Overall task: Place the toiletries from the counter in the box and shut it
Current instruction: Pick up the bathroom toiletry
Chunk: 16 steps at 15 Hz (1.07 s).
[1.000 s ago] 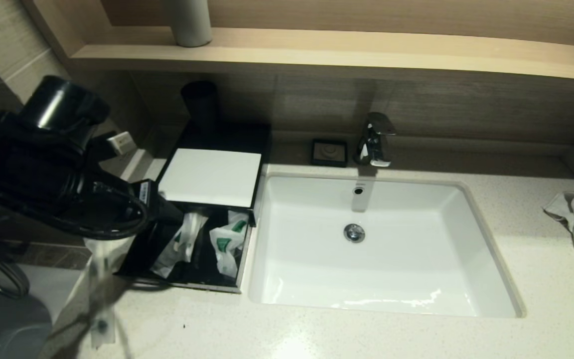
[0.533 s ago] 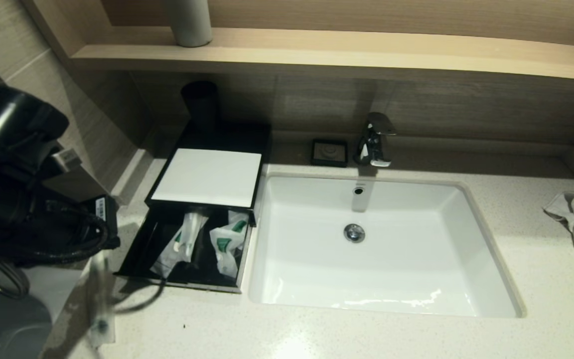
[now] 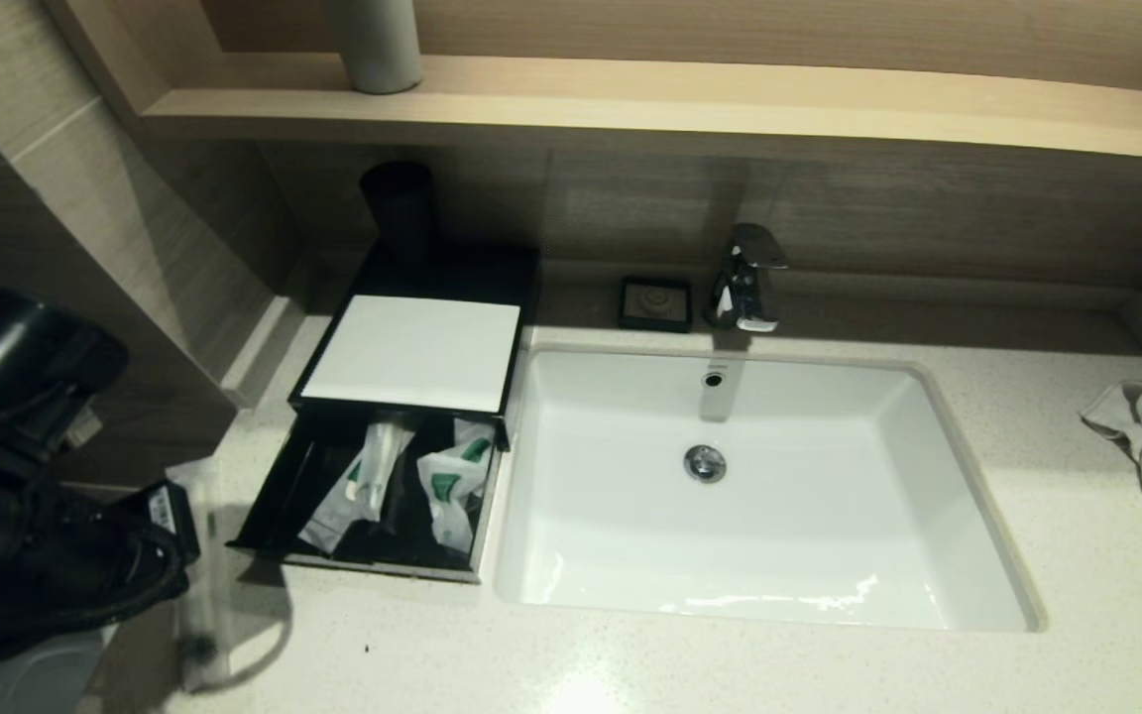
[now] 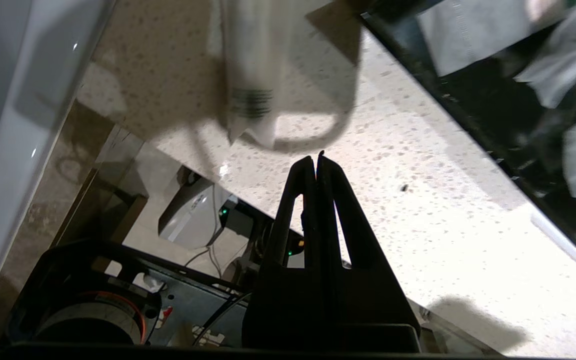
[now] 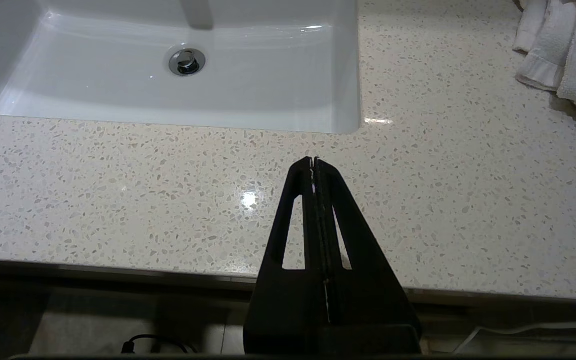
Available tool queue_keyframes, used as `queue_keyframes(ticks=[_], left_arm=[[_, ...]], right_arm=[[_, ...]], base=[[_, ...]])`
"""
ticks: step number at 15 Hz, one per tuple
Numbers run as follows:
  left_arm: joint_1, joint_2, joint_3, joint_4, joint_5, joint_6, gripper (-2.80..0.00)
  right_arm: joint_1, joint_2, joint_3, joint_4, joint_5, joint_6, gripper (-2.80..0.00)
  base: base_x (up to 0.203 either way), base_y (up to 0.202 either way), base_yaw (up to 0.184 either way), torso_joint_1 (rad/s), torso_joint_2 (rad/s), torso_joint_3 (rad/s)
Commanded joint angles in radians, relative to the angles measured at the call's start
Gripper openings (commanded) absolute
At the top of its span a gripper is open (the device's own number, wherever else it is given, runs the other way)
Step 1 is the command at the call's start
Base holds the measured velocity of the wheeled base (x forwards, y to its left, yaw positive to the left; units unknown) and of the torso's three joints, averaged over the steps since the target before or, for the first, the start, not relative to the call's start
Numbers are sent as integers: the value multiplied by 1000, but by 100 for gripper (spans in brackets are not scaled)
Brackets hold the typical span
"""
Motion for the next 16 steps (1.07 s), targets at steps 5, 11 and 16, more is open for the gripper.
queue_keyframes(ticks=[5, 11, 16], left_arm=[[2, 25, 128, -49, 10, -34, -280], [5, 85, 138, -103, 27, -39, -280], [30, 112, 155, -128, 26, -14, -280]], right_arm=[[0, 0, 0, 0, 0, -1, -280], [0, 0, 0, 0, 0, -1, -280], [0, 0, 0, 0, 0, 0, -280]], base=[[0, 0, 0, 0, 0, 0], [0, 0, 0, 0, 0, 0], [0, 0, 0, 0, 0, 0]])
